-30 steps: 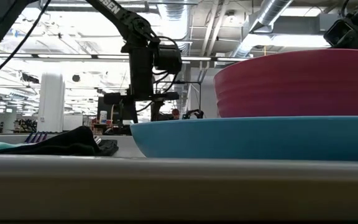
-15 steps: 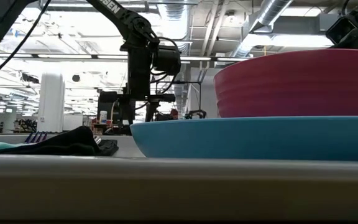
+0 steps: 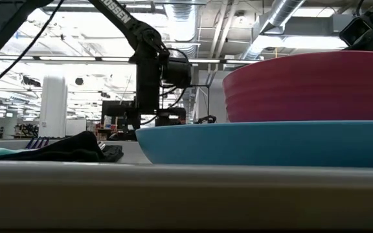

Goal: Set up tray
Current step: Put the blue knife on the black napkin to the right of the blue spoon

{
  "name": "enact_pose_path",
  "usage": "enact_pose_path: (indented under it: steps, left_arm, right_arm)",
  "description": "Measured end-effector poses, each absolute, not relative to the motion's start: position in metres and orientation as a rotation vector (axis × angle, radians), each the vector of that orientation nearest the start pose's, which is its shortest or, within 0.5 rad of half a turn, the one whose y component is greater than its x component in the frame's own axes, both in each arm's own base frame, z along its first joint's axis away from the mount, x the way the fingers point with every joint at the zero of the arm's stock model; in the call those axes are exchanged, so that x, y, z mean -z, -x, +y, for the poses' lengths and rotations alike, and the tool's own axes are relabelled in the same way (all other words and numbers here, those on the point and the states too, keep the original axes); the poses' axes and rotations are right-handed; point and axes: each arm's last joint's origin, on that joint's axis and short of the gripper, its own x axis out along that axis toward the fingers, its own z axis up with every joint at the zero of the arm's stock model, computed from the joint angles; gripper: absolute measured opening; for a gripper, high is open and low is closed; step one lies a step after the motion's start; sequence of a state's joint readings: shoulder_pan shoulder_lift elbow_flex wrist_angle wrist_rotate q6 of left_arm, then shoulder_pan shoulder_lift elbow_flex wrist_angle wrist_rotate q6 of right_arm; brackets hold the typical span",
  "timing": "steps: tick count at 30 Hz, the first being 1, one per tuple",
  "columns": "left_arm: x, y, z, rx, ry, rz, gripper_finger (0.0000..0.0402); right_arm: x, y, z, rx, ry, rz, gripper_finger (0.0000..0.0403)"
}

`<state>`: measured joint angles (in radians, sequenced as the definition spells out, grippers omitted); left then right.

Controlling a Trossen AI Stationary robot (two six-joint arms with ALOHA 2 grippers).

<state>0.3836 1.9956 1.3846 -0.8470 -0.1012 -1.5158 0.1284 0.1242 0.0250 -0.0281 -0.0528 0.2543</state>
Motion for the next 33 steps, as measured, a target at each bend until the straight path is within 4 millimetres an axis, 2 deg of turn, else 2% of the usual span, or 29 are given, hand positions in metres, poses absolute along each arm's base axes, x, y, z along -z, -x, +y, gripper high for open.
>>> enact_pose_path:
  steps: [3, 14, 18, 24, 29, 33]
  left_arm:
    - [-0.149, -0.349, 0.142, -1.432, 1.401, 0.895, 0.0151]
    - [-0.141, -0.351, 0.139, -1.455, 1.400, 0.934, 0.0147]
    - [-0.140, -0.351, 0.139, -1.453, 1.399, 0.941, 0.0111]
    - [-0.139, -0.351, 0.138, -1.434, 1.382, 0.967, 0.0022]
    - [-0.138, -0.351, 0.137, -1.419, 1.370, 0.982, 0.0024]
    - [-0.146, -0.356, 0.137, -1.378, 1.305, 1.048, 0.0022]
  right_arm:
    - [-0.159, -0.103, 0.015, -0.161, -0.248, 0.150, 0.0051]
    - [-0.159, -0.103, 0.015, -0.161, -0.248, 0.150, 0.0051]
    - [-0.159, -0.103, 0.015, -0.161, -0.248, 0.150, 0.0051]
    - [-0.159, -0.103, 0.015, -0.161, -0.249, 0.150, 0.0051]
    - [-0.159, -0.103, 0.015, -0.161, -0.249, 0.150, 0.0051]
    - [-0.159, -0.103, 0.015, -0.162, -0.249, 0.150, 0.0051]
